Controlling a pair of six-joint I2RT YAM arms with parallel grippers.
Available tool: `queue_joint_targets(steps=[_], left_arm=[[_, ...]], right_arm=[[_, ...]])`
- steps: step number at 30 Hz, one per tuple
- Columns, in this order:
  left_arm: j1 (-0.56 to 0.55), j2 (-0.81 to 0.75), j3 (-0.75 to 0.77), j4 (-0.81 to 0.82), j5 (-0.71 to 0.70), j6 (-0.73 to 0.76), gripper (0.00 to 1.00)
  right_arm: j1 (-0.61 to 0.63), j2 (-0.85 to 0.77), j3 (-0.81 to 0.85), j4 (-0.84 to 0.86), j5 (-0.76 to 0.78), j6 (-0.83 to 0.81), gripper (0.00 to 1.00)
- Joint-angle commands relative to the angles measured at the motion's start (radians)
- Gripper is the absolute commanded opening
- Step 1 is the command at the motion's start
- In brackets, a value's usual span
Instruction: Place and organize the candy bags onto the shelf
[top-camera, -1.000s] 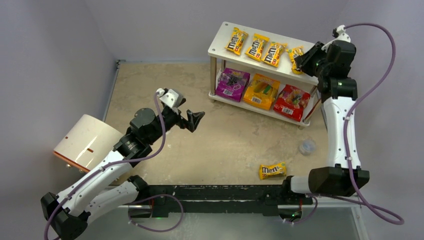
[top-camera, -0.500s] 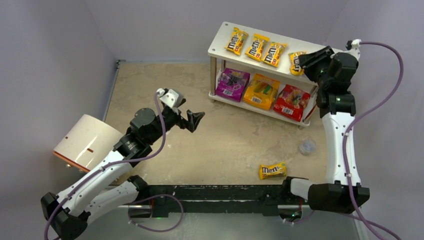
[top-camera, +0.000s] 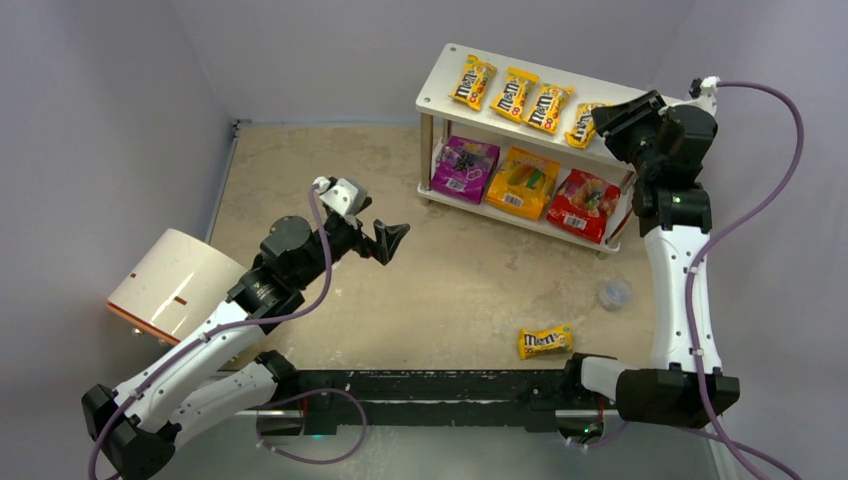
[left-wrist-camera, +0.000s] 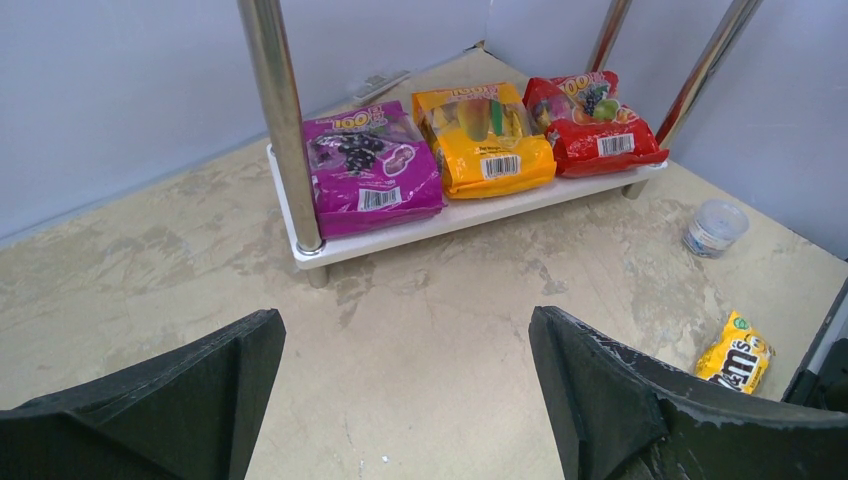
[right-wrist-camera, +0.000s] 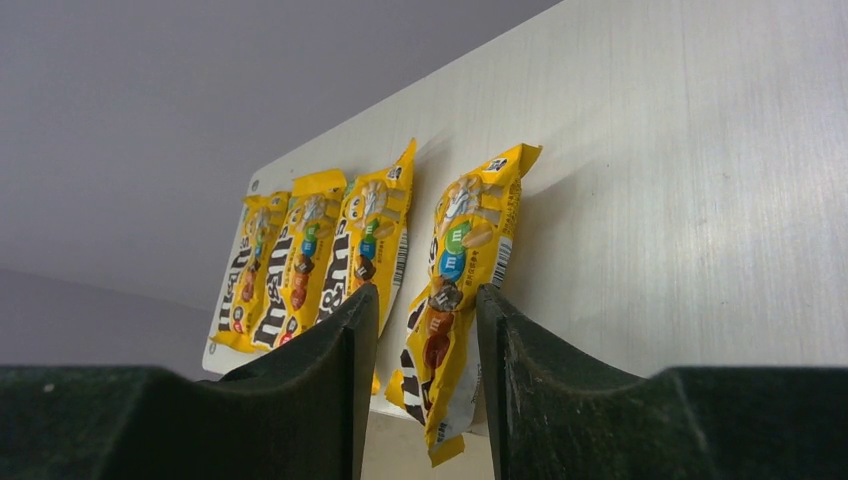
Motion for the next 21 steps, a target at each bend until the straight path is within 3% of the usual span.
queue_joint_targets(steps=[1,6,9,12,13,14,21], left_arm=[[-0.001,-0.003,0.037,0.019,0.004,-0.020,1.00],[-0.001,-0.006,0.038,0.016,0.008,-0.018,1.00],[-0.001,-0.008,0.037,0.016,0.010,-0.018,1.00],[-0.001,-0.005,0.037,0.017,0.014,-0.018,1.00],[-0.001,-0.003,0.037,0.018,0.015,-0.018,1.00],[-0.001,-0.001,0.037,0.019,0.015,-0.018,1.00],[0.000,0.004,0.040,0.020,0.014,-0.018,1.00]], right_arm=[[-0.003,-0.024,0.006,0.018,-0.020,-0.011,0.44],[-0.003,-0.052,0.037,-0.038,0.088,-0.046,0.51],[-0.003,-0.078,0.056,-0.073,0.159,-0.093,0.63],[-0.003,-0.099,0.075,-0.089,0.162,-0.187,0.82],[-0.003,-0.108,0.075,-0.078,0.128,-0.229,0.94],[-0.003,-0.124,0.069,-0.070,0.090,-0.253,0.98],[0.001,-0.167,0.074,-0.126,-0.247,-0.320,0.99]])
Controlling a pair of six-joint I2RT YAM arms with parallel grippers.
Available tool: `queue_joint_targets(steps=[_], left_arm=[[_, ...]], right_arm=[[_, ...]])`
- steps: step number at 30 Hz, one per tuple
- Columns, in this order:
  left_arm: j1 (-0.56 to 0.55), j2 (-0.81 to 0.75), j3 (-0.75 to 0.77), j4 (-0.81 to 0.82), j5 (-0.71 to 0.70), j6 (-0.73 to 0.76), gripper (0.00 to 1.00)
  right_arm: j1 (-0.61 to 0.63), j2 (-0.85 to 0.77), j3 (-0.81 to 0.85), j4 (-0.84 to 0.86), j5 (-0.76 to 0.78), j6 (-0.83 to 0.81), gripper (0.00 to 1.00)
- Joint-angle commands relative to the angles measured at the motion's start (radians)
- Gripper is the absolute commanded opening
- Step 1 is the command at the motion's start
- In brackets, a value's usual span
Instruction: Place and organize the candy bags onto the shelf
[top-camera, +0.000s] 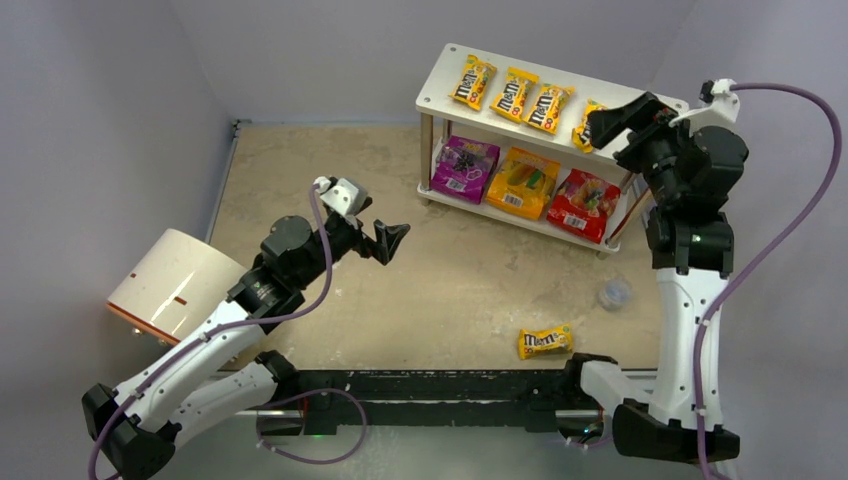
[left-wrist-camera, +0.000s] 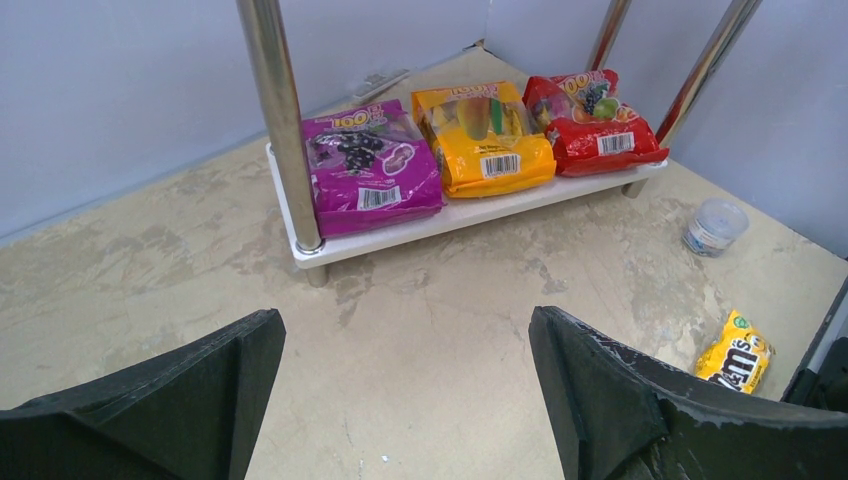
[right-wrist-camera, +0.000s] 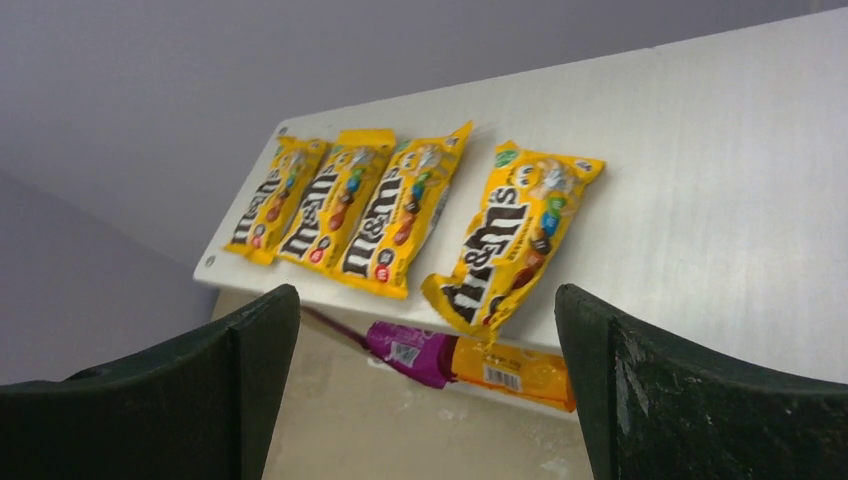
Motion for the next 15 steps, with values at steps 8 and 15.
queue_joint_targets(steps=[8,15], left_arm=[[-0.001,0.033,0.052,0.011,0.001,-0.013,1.00],[-0.002,0.032,0.051,0.003,-0.005,-0.010,1.00]], right_arm=[[0.270,0.047,0.105,-0.083,0.023,-0.200,0.99],[0.247,0.252,0.339,-0.040,0.136,-0.190,0.99]])
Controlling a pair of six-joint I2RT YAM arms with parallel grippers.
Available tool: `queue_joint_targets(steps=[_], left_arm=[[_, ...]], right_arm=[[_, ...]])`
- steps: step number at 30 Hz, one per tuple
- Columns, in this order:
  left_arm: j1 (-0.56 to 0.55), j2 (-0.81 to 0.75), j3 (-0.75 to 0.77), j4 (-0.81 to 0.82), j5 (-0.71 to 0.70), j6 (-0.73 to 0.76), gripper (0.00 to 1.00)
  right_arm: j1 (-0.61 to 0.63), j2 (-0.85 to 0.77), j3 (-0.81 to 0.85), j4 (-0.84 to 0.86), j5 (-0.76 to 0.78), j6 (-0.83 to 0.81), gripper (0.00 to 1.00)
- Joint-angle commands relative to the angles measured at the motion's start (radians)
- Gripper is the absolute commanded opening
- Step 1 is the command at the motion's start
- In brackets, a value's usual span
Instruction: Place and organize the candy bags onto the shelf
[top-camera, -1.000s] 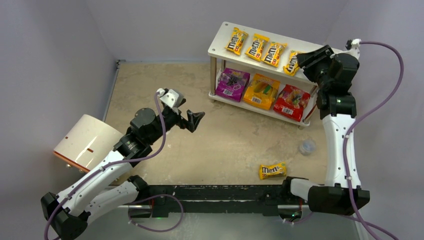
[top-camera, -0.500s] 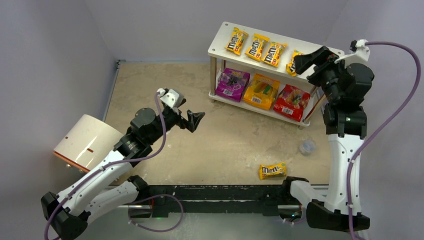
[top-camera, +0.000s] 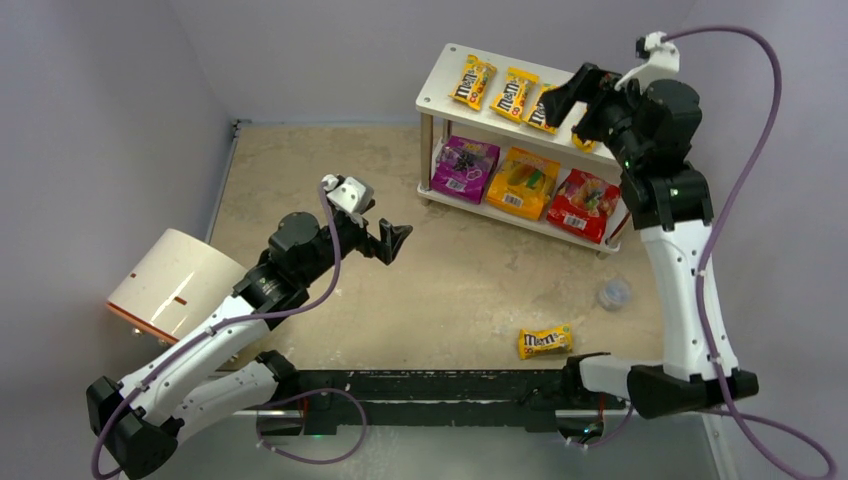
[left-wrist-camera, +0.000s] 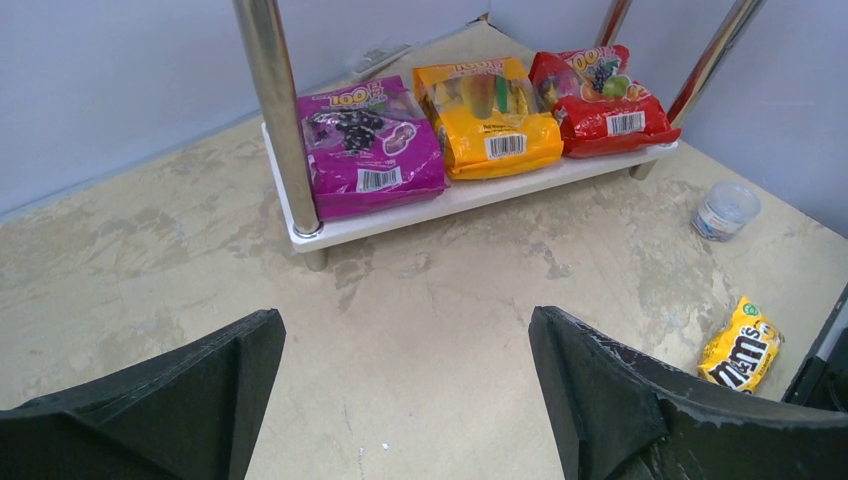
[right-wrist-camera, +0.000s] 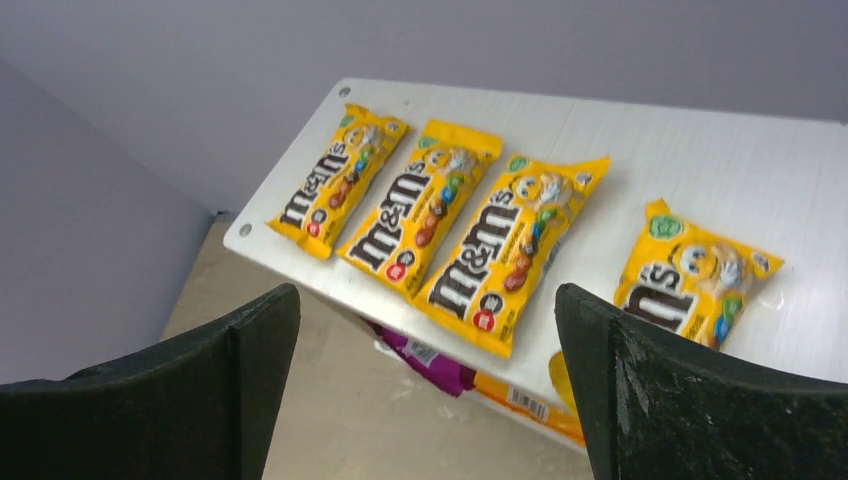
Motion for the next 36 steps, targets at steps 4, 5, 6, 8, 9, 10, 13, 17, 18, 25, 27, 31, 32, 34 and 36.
queue_joint_targets(steps=[4,5,6,8,9,10,13,17,18,25,27,31,32,34,36], left_arm=[[-0.002,-0.009,0.042,0.014,-0.011,-0.009,1.00],[-0.001,-0.011,0.042,0.012,-0.015,-0.009,1.00],[0.000,-0.014,0.042,0.011,-0.016,-0.009,1.00],[-0.001,-0.018,0.040,0.011,-0.015,-0.007,1.00],[-0.002,-0.022,0.038,0.013,-0.012,-0.005,1.00],[-0.001,-0.022,0.036,0.015,-0.010,-0.005,1.00],[-0.001,-0.018,0.036,0.017,-0.006,-0.005,1.00],[0.000,-0.005,0.039,0.018,-0.004,-0.005,1.00],[-0.001,-0.003,0.041,0.018,-0.004,-0.005,1.00],[-0.002,0.010,0.044,0.017,0.002,-0.005,1.00],[-0.001,0.008,0.044,0.015,0.002,-0.005,1.00],[0.000,0.001,0.043,0.013,0.008,-0.003,1.00],[-0.001,-0.001,0.043,0.011,0.007,-0.003,1.00],[-0.001,-0.005,0.042,0.009,0.002,0.000,1.00],[0.000,-0.006,0.042,0.008,-0.001,0.000,1.00]], right_arm=[[-0.082,0.153,0.173,-0.006,-0.056,0.031,0.98],[-0.097,0.149,0.143,0.009,-0.076,0.044,0.98],[-0.115,0.138,0.104,0.035,-0.093,0.058,0.98],[-0.166,0.107,0.002,0.148,-0.144,0.096,0.98],[-0.194,0.091,-0.045,0.211,-0.184,0.106,0.98],[-0.208,0.083,-0.082,0.264,-0.225,0.106,0.98],[-0.211,0.099,-0.094,0.311,-0.363,0.084,0.98],[-0.211,0.098,-0.086,0.328,-0.418,0.070,0.97],[-0.211,0.093,-0.084,0.327,-0.400,0.061,0.97],[-0.211,0.080,-0.107,0.349,-0.433,0.070,0.98],[-0.211,0.080,-0.136,0.369,-0.444,0.083,0.98],[-0.211,0.101,-0.179,0.390,-0.453,0.102,0.98],[-0.211,0.107,-0.184,0.390,-0.454,0.105,0.98],[-0.211,0.110,-0.200,0.396,-0.459,0.111,0.97],[-0.211,0.108,-0.217,0.391,-0.451,0.118,0.97]])
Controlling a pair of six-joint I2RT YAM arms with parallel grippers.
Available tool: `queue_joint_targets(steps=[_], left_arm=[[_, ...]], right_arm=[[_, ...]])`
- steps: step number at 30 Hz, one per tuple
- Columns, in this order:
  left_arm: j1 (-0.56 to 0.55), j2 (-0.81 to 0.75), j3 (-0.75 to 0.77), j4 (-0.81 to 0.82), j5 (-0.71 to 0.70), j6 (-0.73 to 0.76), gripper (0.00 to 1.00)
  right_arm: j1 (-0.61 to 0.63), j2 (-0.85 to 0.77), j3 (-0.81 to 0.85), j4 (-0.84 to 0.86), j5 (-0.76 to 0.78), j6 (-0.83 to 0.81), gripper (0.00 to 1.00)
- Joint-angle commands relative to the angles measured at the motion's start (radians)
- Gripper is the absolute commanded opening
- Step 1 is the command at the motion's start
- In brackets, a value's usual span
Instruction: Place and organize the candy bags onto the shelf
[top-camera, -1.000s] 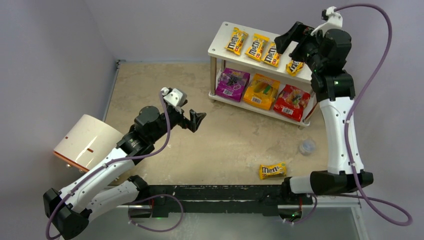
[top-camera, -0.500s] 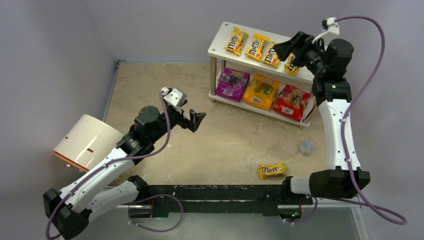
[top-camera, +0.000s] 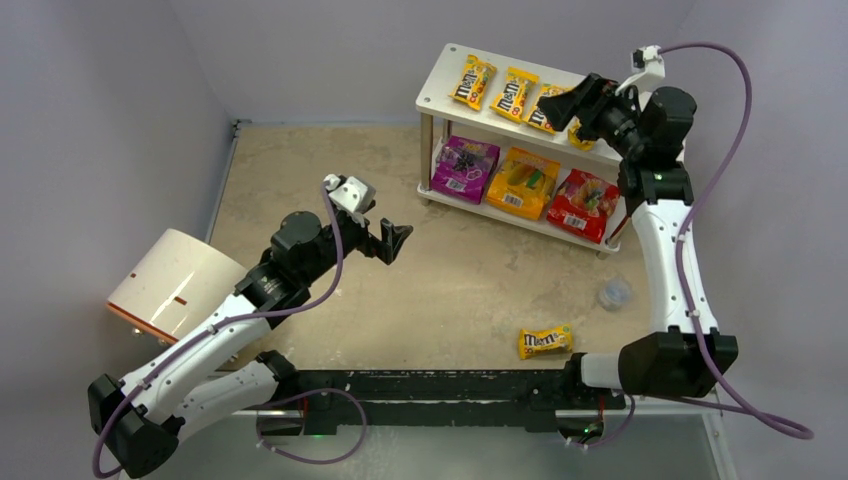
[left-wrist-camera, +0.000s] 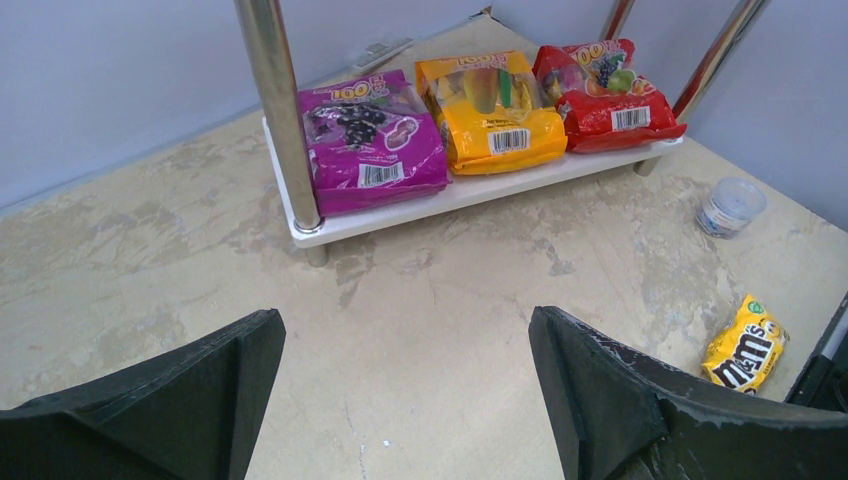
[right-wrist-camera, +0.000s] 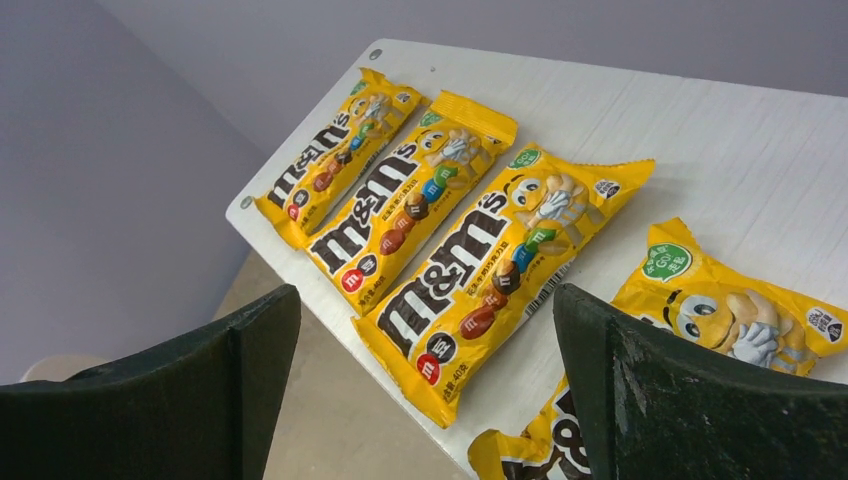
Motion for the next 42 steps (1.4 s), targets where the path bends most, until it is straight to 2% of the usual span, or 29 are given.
queue_joint_targets(steps=[1,18,23,26,30,40,42], left_arm=[[0.000,-0.017,0.043,0.010,0.002,0.000,1.00],[-0.001,-0.023,0.043,0.002,-0.003,0.000,1.00],[-0.001,-0.025,0.042,0.000,-0.006,0.000,1.00],[-0.002,-0.025,0.044,-0.001,-0.004,0.000,1.00],[-0.001,-0.025,0.042,-0.001,-0.001,0.003,1.00],[-0.001,-0.012,0.041,0.005,0.037,0.011,1.00],[-0.001,-0.006,0.042,0.008,0.038,0.010,1.00]], right_arm=[[-0.002,-0.005,-0.034,0.034,-0.018,0.024,0.97],[-0.003,0.008,-0.103,-0.188,0.147,-0.021,0.98],[-0.003,0.022,-0.165,-0.134,0.061,-0.052,0.98],[-0.003,0.041,-0.144,-0.138,0.015,-0.079,0.98],[-0.003,0.051,-0.032,-0.182,0.060,-0.099,0.99],[-0.003,0.149,0.532,-0.330,0.099,-0.130,0.99],[-0.001,0.160,0.596,-0.359,0.078,-0.140,0.99]])
